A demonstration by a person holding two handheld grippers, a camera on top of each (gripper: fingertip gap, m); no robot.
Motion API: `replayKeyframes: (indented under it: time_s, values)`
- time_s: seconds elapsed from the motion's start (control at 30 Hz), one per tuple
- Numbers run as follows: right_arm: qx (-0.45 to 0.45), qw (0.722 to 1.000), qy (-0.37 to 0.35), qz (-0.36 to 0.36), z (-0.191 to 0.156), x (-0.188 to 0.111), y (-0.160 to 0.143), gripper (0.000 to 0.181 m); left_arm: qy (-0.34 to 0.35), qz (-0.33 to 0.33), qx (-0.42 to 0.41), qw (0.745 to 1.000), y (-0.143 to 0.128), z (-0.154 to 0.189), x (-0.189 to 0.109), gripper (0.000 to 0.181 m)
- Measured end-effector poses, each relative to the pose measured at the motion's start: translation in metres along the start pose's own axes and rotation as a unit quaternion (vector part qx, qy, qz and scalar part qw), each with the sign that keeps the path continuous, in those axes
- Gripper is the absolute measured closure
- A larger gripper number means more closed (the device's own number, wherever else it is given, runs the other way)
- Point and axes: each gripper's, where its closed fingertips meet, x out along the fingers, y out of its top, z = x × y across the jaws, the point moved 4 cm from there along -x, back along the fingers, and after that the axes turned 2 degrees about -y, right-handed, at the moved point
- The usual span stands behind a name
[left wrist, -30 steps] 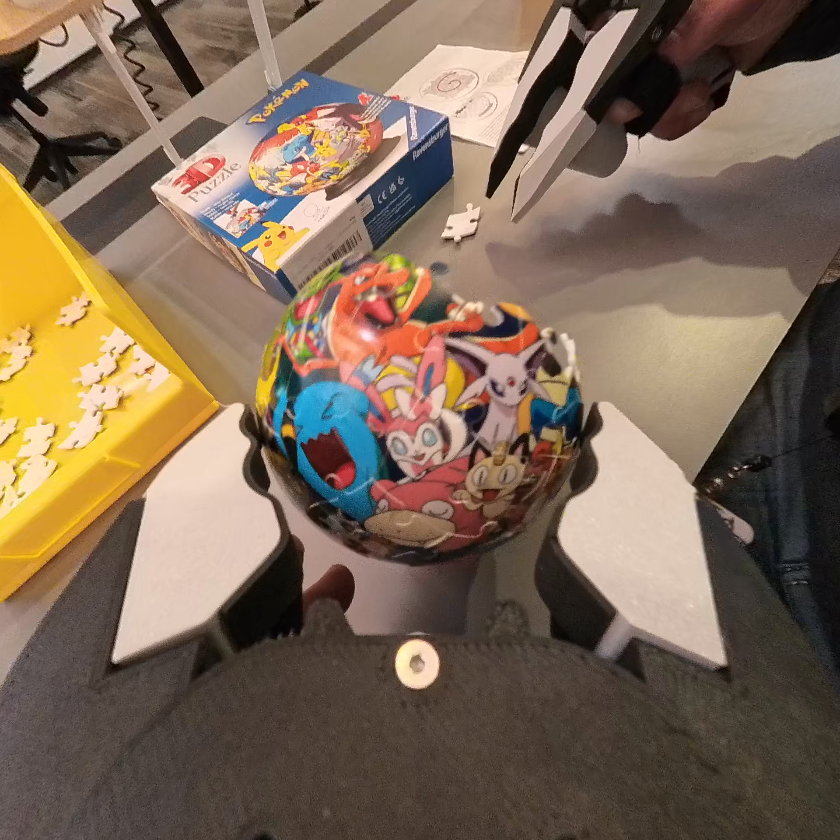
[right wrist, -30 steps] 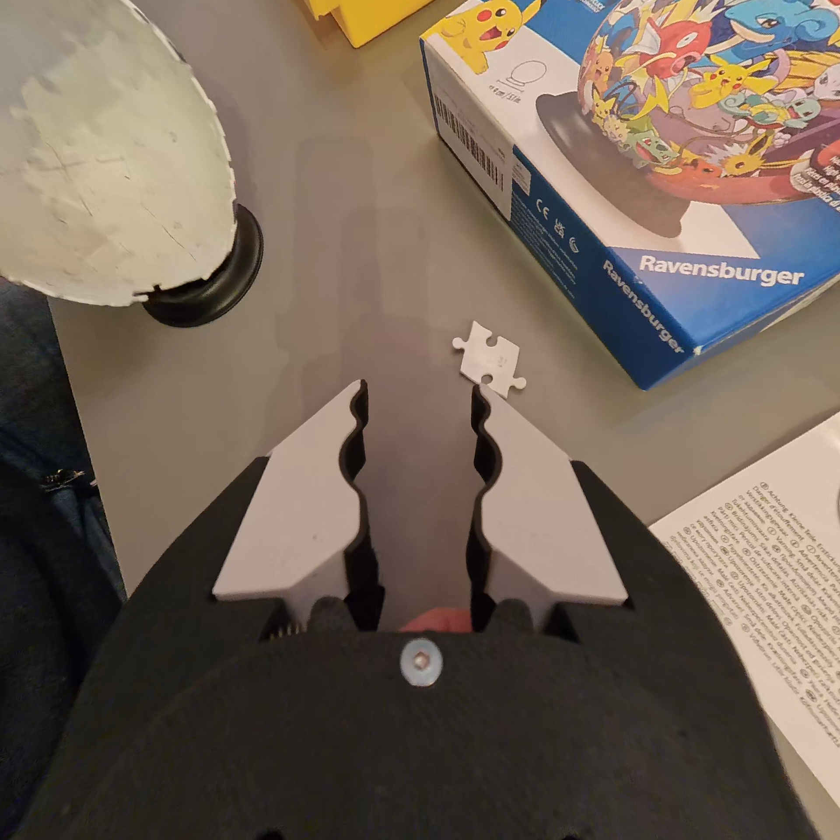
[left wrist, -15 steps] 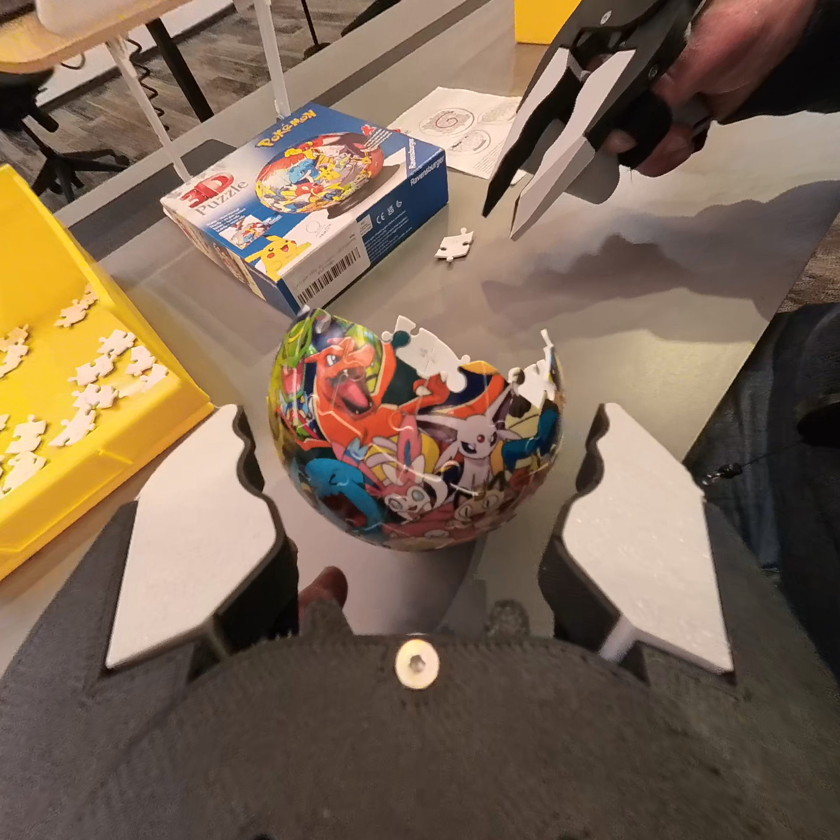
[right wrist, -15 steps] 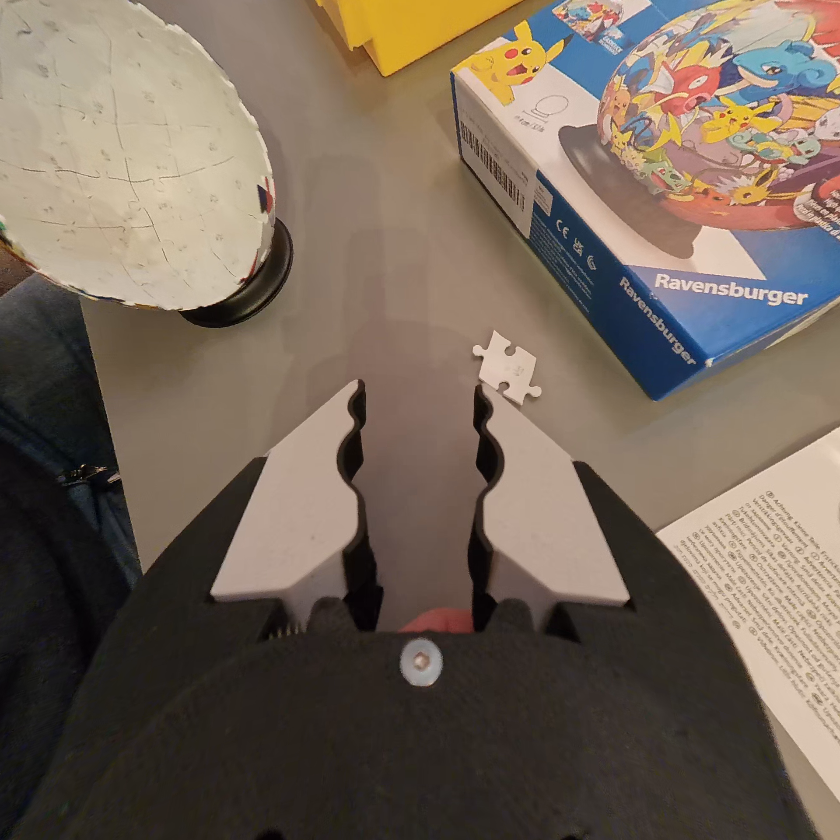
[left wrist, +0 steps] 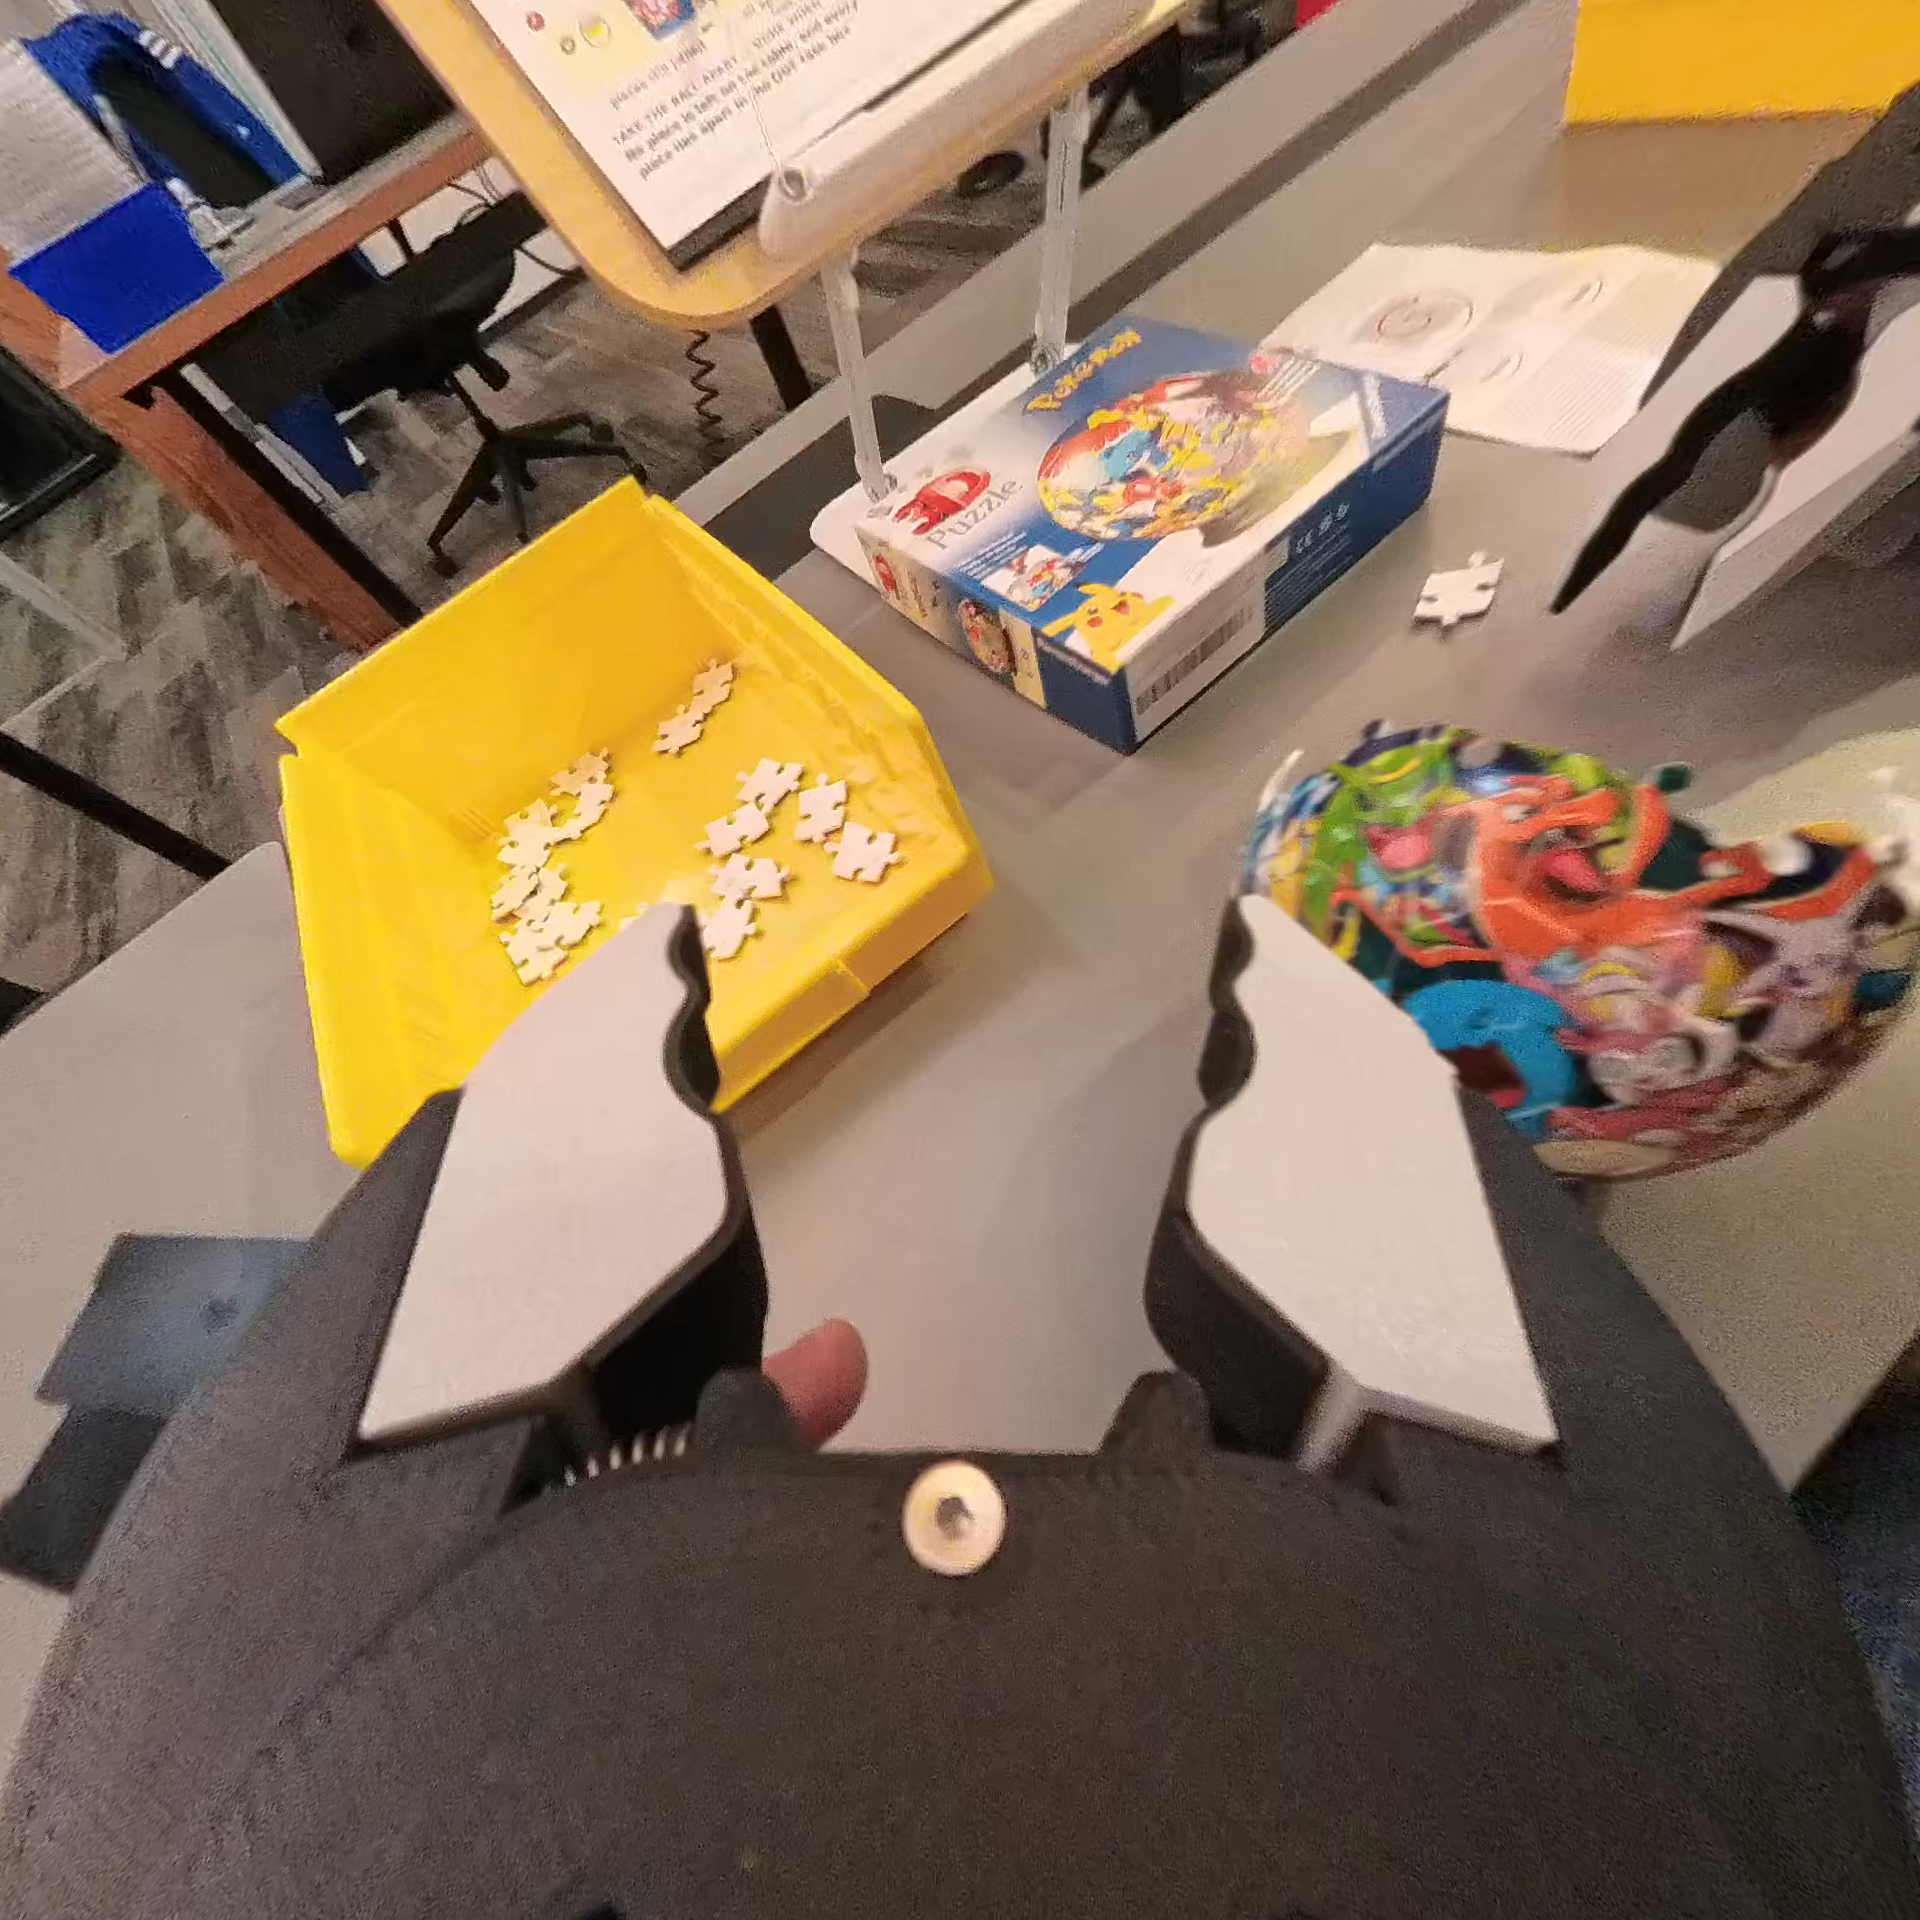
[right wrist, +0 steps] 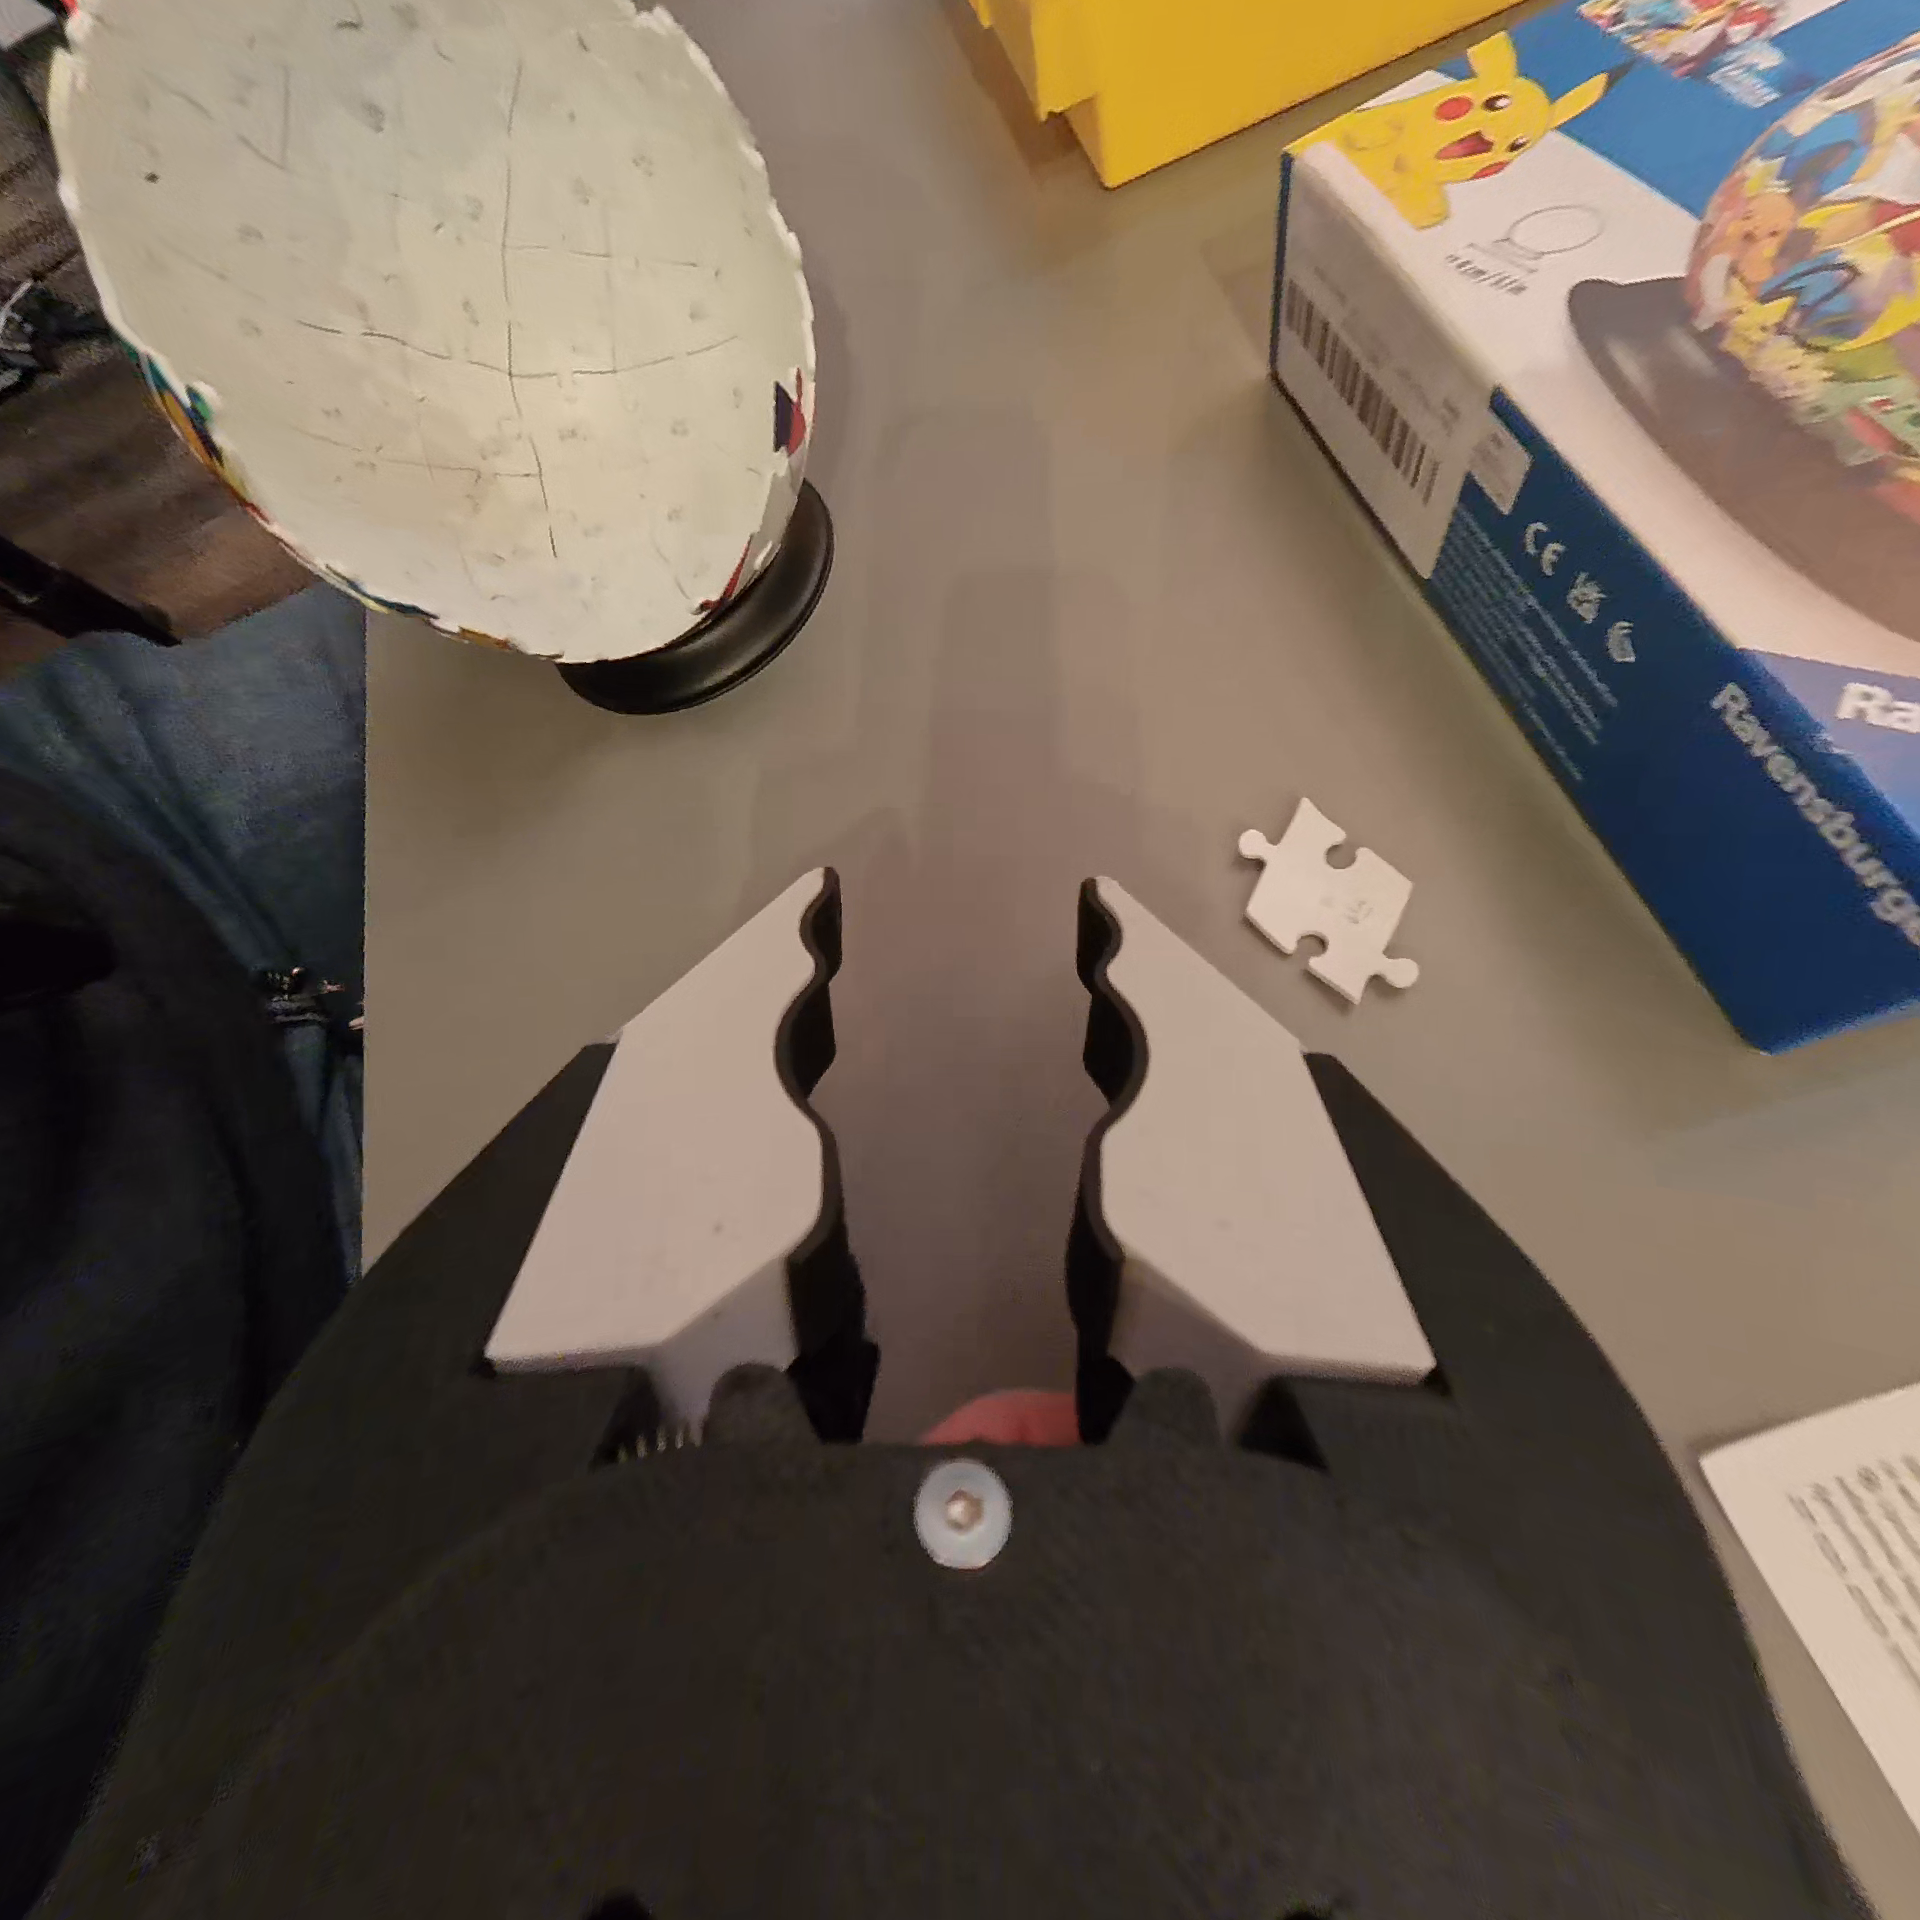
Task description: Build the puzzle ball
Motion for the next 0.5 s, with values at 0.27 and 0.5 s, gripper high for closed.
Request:
replayKeyframes:
  time_s: [0.27, 0.5]
  values:
    - [0.018, 0.999, 0.036, 0.011, 0.001, 0.004, 0.001, 0.14, 0.014, -0.044, 0.048, 0.998, -0.003, -0.071, 0.039, 0.133]
    - [0.063, 0.996, 0.054, 0.03, 0.007, 0.0, 0.002, 0.145, 0.015, -0.147, 0.104, 0.984, -0.023, -0.123, 0.078, 0.125]
